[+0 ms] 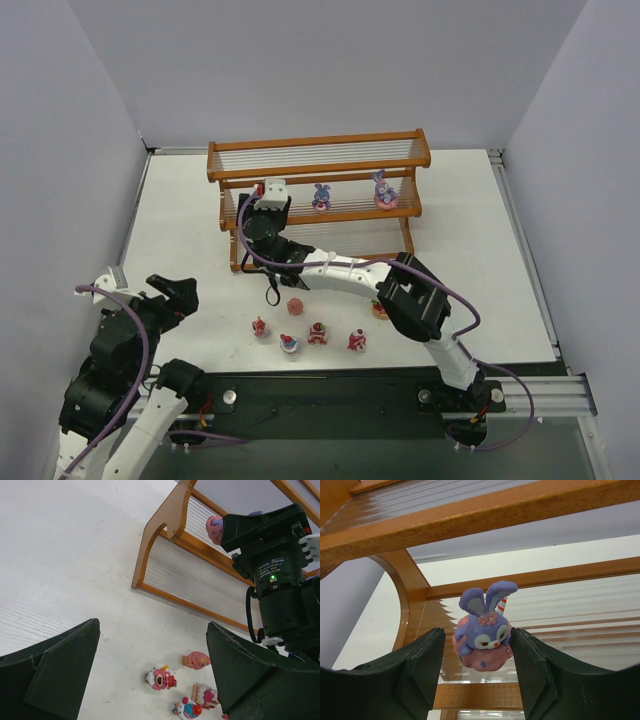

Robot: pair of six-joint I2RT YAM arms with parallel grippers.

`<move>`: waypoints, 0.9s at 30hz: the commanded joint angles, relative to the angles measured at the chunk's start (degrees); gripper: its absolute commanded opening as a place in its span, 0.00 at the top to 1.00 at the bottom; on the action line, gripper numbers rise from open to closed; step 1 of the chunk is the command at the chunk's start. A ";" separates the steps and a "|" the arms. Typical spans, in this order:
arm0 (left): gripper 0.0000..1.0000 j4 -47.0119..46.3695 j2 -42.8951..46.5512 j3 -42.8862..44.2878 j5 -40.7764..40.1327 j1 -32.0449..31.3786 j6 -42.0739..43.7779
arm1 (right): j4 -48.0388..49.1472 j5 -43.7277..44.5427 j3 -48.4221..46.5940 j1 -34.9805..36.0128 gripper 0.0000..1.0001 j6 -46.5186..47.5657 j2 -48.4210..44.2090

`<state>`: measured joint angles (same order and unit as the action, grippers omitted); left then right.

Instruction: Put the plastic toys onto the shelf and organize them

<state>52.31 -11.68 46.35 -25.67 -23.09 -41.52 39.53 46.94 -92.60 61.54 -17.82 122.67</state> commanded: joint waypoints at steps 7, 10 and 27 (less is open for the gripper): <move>0.03 0.07 -0.18 1.02 -1.31 -0.37 0.21 | 2.39 1.92 0.57 1.13 0.41 0.24 -4.37; 0.03 0.16 -0.09 0.94 -1.31 -0.46 0.12 | 6.17 2.81 2.24 2.62 0.34 4.27 -6.39; 0.03 -0.90 0.78 0.85 0.18 -1.08 1.17 | -32.30 -8.17 19.11 3.68 0.30 -8.71 -36.34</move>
<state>52.82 -11.29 46.37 -26.57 -23.83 -41.50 25.41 43.40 -76.73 66.94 -18.50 95.79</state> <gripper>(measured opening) 0.974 0.708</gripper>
